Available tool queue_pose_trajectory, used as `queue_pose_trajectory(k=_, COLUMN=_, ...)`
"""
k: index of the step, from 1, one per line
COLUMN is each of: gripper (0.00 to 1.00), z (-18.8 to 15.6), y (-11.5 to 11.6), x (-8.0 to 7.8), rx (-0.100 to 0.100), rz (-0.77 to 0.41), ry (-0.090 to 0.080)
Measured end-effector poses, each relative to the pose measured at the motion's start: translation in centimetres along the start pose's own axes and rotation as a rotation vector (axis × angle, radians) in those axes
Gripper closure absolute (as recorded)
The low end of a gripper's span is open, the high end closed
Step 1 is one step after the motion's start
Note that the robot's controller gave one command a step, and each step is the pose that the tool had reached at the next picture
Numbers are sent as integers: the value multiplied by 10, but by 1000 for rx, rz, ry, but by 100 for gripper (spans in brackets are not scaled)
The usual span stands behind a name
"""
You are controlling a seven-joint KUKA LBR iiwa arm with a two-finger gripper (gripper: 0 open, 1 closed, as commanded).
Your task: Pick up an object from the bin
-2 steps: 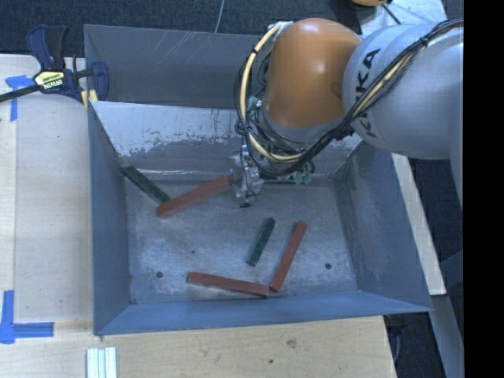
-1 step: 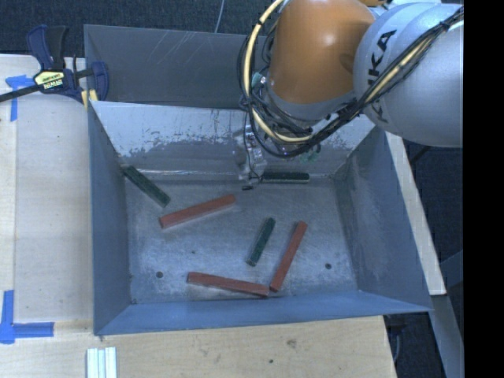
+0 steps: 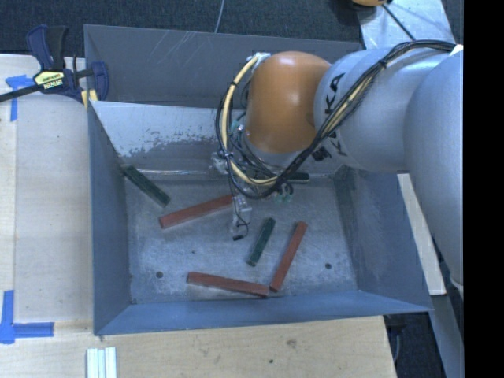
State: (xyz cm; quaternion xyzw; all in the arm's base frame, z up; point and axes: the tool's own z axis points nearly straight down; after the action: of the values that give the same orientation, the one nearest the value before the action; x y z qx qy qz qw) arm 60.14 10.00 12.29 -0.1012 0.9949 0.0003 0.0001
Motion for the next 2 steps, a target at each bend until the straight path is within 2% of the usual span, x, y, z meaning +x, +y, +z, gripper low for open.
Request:
queue_pose_trajectory(k=1, gripper=0, z=-1, y=0, x=-1, rx=0, rz=1, ry=-3)
queue_pose_trajectory(k=2, gripper=100, z=52, y=14, x=-21, rx=0, rz=-82, ry=-4)
